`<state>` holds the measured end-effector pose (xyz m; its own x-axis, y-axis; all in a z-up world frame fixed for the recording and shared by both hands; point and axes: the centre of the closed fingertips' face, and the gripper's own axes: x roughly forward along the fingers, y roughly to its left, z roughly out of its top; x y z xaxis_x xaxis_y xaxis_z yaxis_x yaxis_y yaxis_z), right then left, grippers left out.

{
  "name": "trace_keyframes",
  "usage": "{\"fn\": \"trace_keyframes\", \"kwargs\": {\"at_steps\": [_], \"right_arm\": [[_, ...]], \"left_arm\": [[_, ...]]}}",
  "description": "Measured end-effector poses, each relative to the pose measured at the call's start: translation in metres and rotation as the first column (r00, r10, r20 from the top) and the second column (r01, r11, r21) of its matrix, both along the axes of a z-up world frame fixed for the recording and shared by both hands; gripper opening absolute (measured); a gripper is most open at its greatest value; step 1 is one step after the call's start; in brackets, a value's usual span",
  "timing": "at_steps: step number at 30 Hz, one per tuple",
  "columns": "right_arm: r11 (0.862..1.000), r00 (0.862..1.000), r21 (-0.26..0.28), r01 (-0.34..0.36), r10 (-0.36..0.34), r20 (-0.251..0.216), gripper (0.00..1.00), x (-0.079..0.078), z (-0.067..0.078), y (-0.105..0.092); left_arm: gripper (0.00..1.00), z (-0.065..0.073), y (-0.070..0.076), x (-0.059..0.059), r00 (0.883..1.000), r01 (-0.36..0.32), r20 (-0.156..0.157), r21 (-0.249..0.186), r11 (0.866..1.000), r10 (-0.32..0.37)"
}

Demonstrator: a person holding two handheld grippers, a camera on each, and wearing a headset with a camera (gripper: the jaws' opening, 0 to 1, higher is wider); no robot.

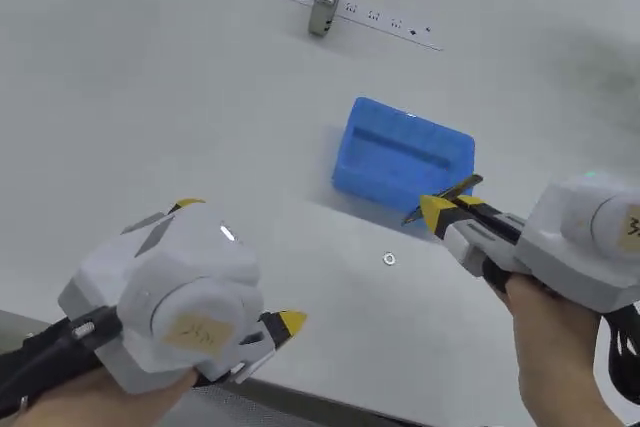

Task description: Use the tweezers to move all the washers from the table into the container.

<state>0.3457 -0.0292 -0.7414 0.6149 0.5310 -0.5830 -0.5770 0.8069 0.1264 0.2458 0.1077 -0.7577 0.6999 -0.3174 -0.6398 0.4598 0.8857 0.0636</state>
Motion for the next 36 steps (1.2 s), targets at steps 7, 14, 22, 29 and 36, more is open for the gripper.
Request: {"fn": "trace_keyframes", "kwargs": {"at_steps": [7, 14, 22, 29, 36], "right_arm": [[1.000, 0.998, -0.015, 0.011, -0.011, -0.058, 0.04, -0.007, -0.028, -0.003], [1.000, 0.998, -0.005, 0.026, -0.027, -0.064, 0.05, -0.007, -0.035, -0.002], [0.999, 0.999, -0.042, 0.002, -0.004, -0.035, 0.05, -0.009, -0.036, 0.001], [0.996, 0.999, -0.081, -0.033, 0.033, -0.009, 0.04, -0.011, -0.037, 0.002], [0.996, 0.999, -0.086, -0.039, 0.036, -0.030, 0.03, -0.009, -0.036, 0.004]], "left_arm": [[0.85, 0.000, 0.001, 0.000, 1.000, -0.010, 0.001, -0.005, 1.000, 0.010], [0.85, 0.000, 0.001, 0.000, 1.000, -0.008, -0.001, -0.001, 1.000, 0.008], [0.85, 0.000, 0.001, 0.000, 1.000, -0.004, -0.001, 0.001, 1.000, 0.004], [0.85, 0.000, 0.000, 0.000, 1.000, 0.000, 0.000, 0.001, 1.000, 0.000], [0.85, 0.001, 0.000, -0.001, 1.000, -0.001, 0.000, -0.001, 1.000, 0.001]]}}
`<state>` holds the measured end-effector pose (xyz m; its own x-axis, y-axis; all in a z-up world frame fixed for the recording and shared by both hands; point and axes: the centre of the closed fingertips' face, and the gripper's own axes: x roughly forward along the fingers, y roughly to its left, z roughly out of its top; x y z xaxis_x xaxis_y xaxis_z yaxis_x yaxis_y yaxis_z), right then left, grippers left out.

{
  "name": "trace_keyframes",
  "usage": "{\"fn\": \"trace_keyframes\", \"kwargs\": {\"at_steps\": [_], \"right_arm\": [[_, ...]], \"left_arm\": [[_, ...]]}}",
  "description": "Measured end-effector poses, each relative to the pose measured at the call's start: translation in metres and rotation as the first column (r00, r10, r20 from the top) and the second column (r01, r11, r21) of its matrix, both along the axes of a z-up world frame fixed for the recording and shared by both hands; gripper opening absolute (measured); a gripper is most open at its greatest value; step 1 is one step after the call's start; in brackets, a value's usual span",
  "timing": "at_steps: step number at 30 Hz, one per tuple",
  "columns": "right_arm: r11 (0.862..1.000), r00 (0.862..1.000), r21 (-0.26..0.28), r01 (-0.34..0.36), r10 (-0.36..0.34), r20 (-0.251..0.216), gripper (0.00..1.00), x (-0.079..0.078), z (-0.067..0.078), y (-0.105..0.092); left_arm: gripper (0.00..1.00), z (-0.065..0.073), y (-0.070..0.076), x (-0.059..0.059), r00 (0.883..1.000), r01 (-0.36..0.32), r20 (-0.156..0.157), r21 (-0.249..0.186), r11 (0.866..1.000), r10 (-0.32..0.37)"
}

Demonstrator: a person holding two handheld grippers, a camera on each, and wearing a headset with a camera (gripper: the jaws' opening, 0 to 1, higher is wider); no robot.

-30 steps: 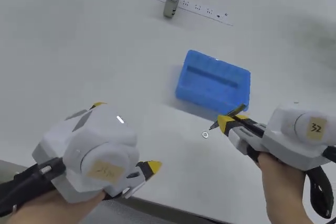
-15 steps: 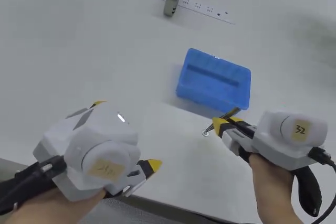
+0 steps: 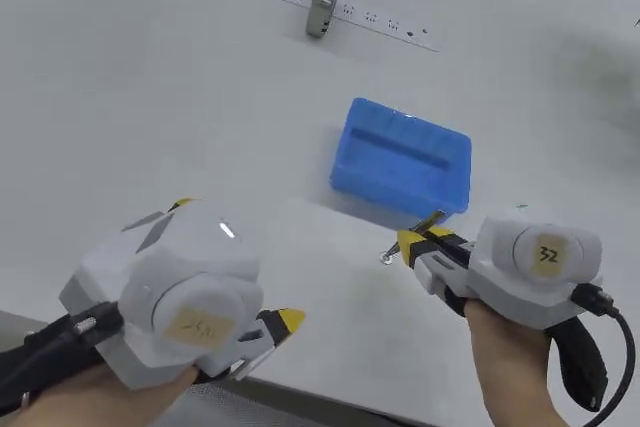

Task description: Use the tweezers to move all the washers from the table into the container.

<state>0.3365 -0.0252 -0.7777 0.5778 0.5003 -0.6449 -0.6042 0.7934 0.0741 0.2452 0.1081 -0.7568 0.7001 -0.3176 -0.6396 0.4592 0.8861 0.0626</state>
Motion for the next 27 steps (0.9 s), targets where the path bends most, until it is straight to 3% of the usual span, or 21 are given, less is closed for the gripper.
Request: {"fn": "trace_keyframes", "kwargs": {"at_steps": [13, 23, 27], "right_arm": [[0.997, 0.999, 0.077, 0.018, -0.021, 0.035, 0.03, 0.014, 0.041, 0.001], [0.996, 0.992, 0.082, 0.037, -0.047, 0.120, 0.03, 0.042, 0.068, -0.003], [0.995, 0.988, 0.079, 0.053, -0.063, 0.138, 0.03, 0.058, 0.068, -0.005]], "left_arm": [[0.85, 0.000, -0.001, -0.001, 1.000, 0.010, 0.001, 0.006, 1.000, -0.010], [0.85, 0.000, -0.002, -0.001, 1.000, 0.012, -0.001, 0.004, 1.000, -0.012], [0.85, 0.000, -0.002, -0.001, 1.000, 0.015, -0.002, 0.008, 1.000, -0.014]]}}
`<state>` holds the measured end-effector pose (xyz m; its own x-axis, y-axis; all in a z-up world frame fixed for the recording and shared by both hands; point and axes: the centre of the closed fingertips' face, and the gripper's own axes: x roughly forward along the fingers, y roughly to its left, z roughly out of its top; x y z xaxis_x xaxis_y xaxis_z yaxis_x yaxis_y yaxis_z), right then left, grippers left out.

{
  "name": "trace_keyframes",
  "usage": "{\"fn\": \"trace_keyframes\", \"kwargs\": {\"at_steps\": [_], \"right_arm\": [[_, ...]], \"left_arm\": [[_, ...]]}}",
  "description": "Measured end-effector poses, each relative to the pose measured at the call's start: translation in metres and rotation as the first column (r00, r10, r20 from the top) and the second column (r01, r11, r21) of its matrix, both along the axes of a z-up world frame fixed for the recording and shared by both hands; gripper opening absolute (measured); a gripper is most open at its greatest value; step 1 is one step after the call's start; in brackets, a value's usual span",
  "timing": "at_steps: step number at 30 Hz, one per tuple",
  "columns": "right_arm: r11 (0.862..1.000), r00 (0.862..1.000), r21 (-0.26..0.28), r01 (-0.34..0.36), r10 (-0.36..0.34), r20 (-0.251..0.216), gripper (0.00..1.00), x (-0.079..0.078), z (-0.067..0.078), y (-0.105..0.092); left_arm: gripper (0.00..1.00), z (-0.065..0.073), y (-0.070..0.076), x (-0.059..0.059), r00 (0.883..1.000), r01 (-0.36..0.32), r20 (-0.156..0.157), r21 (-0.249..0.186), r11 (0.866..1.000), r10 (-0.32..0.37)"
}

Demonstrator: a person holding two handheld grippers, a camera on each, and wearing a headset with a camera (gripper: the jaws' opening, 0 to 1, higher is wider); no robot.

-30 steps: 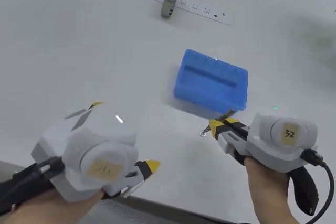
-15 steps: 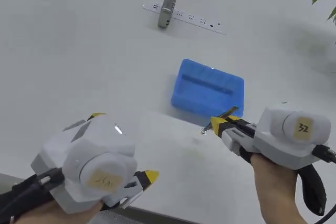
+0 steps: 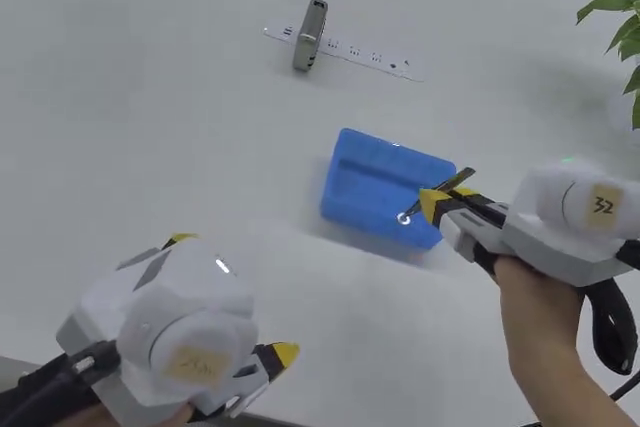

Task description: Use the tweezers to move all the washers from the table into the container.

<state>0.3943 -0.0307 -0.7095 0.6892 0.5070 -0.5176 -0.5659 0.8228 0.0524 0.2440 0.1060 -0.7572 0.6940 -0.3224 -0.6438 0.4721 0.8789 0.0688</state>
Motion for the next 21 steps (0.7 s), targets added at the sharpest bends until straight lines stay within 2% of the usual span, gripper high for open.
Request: {"fn": "trace_keyframes", "kwargs": {"at_steps": [4, 12, 16, 21], "right_arm": [[1.000, 1.000, -0.013, 0.014, -0.014, -0.010, 0.03, 0.009, -0.011, -0.003], [0.997, 0.997, -0.073, 0.010, -0.015, -0.070, 0.03, 0.015, -0.046, -0.007], [0.997, 0.996, -0.071, 0.015, -0.021, -0.087, 0.03, 0.014, -0.051, -0.007], [0.998, 0.996, -0.067, 0.015, -0.021, -0.089, 0.03, 0.014, -0.051, -0.006]], "left_arm": [[0.85, 0.000, 0.000, 0.000, 1.000, 0.001, -0.001, 0.003, 1.000, -0.001], [0.84, -0.002, 0.000, 0.000, 1.000, 0.003, -0.005, 0.008, 1.000, -0.003], [0.85, -0.002, 0.000, 0.000, 1.000, 0.002, -0.004, 0.009, 1.000, -0.002], [0.85, -0.001, 0.000, 0.000, 1.000, 0.000, -0.001, 0.006, 1.000, 0.000]]}}
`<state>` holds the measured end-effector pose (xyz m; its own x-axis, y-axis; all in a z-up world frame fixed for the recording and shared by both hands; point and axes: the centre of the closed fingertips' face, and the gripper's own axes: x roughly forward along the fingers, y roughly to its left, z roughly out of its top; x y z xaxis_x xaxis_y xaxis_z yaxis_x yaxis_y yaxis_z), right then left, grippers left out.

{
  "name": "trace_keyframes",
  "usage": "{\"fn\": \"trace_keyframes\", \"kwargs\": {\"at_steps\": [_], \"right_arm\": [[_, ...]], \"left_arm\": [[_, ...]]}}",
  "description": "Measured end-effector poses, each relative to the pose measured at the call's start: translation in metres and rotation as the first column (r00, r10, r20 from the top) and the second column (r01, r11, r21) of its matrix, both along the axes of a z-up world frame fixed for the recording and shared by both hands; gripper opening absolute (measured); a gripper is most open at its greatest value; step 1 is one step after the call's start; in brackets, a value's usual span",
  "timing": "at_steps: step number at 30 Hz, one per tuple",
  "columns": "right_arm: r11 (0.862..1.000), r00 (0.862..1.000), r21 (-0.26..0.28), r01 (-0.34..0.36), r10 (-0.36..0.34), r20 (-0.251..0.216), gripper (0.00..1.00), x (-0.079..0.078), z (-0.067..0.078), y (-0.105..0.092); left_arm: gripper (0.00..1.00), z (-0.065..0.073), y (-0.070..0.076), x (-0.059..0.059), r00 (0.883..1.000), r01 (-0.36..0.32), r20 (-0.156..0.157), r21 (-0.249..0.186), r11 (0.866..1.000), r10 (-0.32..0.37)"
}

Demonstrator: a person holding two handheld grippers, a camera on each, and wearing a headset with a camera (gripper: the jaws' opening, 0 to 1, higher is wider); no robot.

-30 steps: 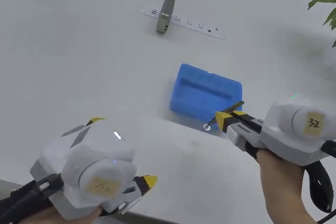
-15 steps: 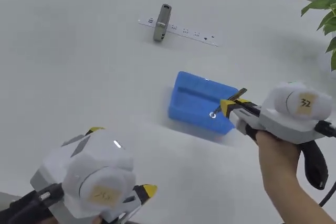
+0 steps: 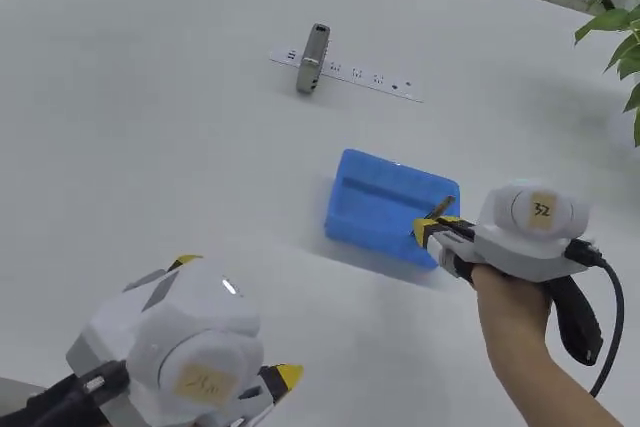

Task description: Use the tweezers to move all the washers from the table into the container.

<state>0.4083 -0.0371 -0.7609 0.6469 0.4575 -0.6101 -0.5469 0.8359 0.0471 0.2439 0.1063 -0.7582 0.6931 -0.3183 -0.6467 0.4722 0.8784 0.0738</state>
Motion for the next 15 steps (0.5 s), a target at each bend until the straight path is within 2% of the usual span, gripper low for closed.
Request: {"fn": "trace_keyframes", "kwargs": {"at_steps": [7, 10, 13, 15], "right_arm": [[0.998, 0.999, 0.058, 0.008, -0.010, 0.040, 0.03, -0.002, 0.027, 0.003], [0.998, 0.998, 0.067, -0.015, 0.010, 0.069, 0.03, -0.011, 0.041, 0.007], [0.997, 0.996, 0.068, -0.028, 0.022, 0.085, 0.03, -0.020, 0.047, 0.008], [0.997, 0.995, 0.073, -0.035, 0.028, 0.093, 0.03, -0.027, 0.052, 0.009]], "left_arm": [[0.83, 0.002, -0.004, -0.001, 1.000, 0.020, 0.007, 0.001, 1.000, -0.020], [0.80, 0.006, -0.013, -0.002, 0.999, 0.048, 0.015, -0.021, 0.999, -0.048], [0.75, 0.011, -0.016, -0.003, 0.997, 0.067, 0.042, -0.021, 0.998, -0.066], [0.72, 0.013, -0.020, -0.004, 0.996, 0.082, 0.043, -0.037, 0.996, -0.080]]}}
